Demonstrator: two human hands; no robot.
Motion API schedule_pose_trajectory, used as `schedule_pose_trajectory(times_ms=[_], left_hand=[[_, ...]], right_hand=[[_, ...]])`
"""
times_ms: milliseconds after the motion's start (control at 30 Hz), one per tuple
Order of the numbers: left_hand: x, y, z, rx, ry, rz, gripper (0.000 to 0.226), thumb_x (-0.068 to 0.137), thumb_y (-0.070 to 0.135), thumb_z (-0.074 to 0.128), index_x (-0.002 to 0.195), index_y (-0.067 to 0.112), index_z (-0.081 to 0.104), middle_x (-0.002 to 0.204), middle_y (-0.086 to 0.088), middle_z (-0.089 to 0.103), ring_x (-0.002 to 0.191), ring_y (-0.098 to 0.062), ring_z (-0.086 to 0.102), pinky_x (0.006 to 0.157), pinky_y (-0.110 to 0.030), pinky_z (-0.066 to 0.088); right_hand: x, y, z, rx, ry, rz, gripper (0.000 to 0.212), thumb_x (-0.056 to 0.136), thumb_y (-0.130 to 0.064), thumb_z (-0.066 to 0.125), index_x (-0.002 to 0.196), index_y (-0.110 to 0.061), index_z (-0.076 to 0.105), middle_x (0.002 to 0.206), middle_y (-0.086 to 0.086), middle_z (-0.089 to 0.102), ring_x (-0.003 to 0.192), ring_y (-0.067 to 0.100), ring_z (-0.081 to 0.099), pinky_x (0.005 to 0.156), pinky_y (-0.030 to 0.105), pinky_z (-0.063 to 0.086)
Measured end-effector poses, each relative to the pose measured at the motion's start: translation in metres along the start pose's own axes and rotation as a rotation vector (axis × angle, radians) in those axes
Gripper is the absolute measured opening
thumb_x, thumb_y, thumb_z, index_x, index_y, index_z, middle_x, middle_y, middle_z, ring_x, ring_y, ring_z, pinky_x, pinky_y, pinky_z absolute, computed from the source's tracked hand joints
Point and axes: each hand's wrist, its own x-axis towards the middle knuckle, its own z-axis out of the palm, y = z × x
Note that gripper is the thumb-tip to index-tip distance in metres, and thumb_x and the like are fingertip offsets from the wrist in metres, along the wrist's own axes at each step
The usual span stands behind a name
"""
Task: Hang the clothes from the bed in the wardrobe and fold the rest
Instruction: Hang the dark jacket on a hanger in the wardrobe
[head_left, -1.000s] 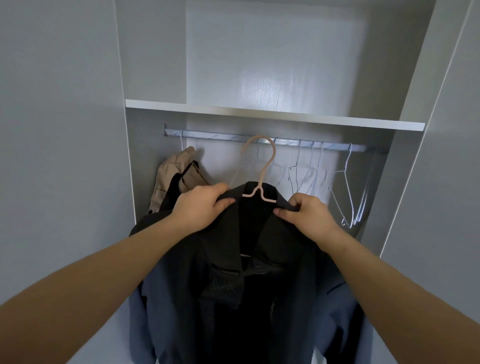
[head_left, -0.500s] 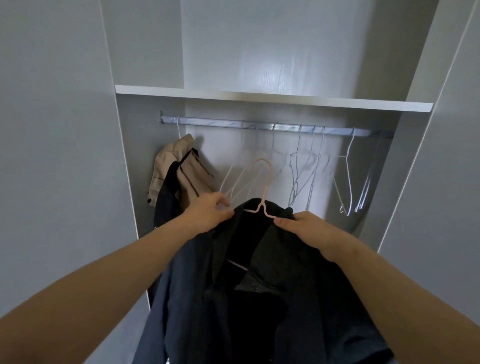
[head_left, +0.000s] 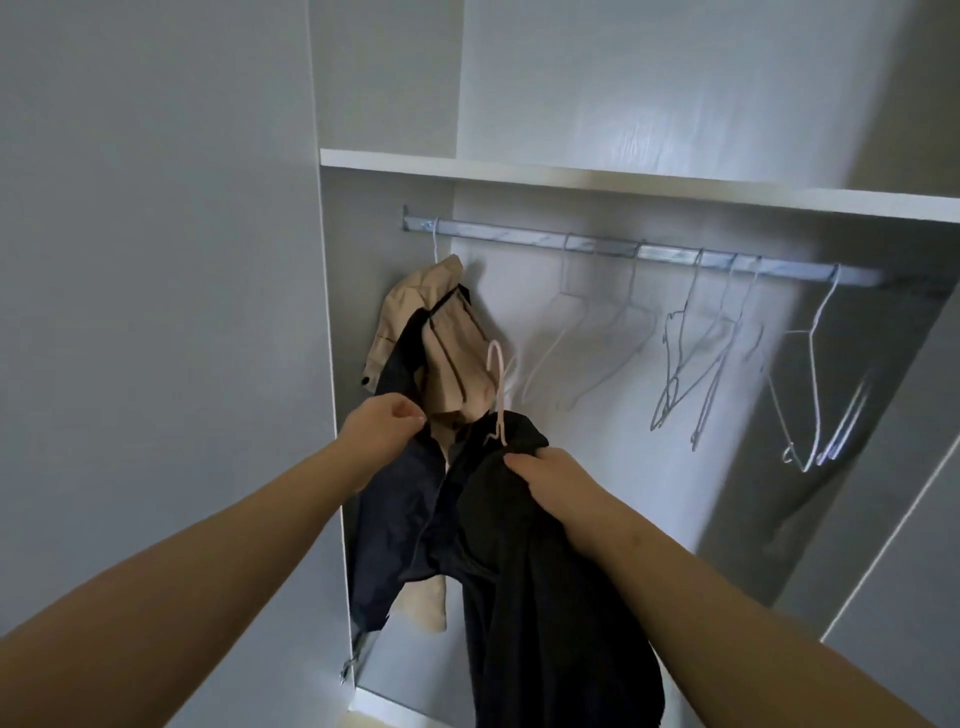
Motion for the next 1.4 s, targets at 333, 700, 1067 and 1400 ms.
schedule_pose_trajectory(times_ms=[333,700,1067,1400], left_hand=[[0.095,-0.01,-0.01,-0.078,-0.038,-0.009,0.018,0.092,0.011,0.05,0.082,0.022,0.059,0.09,-0.003,0.059,0.085,-0.017,0.058,0.07,-0.028,0.048],[0.244,-0.008,0.017,-0.23,-0.244,-0.175,0.023,0.093,0.003,0.043,0.102,0.014,0.061,0.079,0.002,0.051,0.068,-0.009,0.046,0.049,-0.022,0.032],[0.329,-0.027,0.047,0.015,-0.282,-0.234,0.048,0.094,0.013,0.046,0.14,0.008,0.032,0.141,-0.019,0.036,0.124,-0.036,0.04,0.103,-0.038,0.038],[0.36,-0.001,0.055,0.152,-0.304,-0.252,0.042,0.102,0.022,0.032,0.137,0.001,0.034,0.14,-0.016,0.039,0.122,-0.031,0.043,0.1,-0.03,0.037]], right_hand=[[0.099,-0.028,0.049,0.127,0.053,-0.005,0.015,0.094,-0.016,0.049,0.103,-0.006,0.056,0.092,0.007,0.061,0.084,0.02,0.059,0.067,0.024,0.048],[0.237,-0.065,0.059,0.191,0.377,0.11,0.031,0.09,-0.011,0.051,0.118,0.001,0.054,0.106,0.017,0.059,0.098,0.03,0.058,0.086,0.036,0.05],[0.286,-0.078,0.004,0.25,0.551,0.177,0.03,0.083,-0.014,0.055,0.11,-0.001,0.052,0.106,0.021,0.06,0.098,0.034,0.06,0.089,0.042,0.051],[0.319,-0.096,-0.014,0.072,0.6,0.039,0.018,0.083,-0.02,0.061,0.071,-0.01,0.054,0.078,0.011,0.06,0.074,0.024,0.06,0.068,0.031,0.052]])
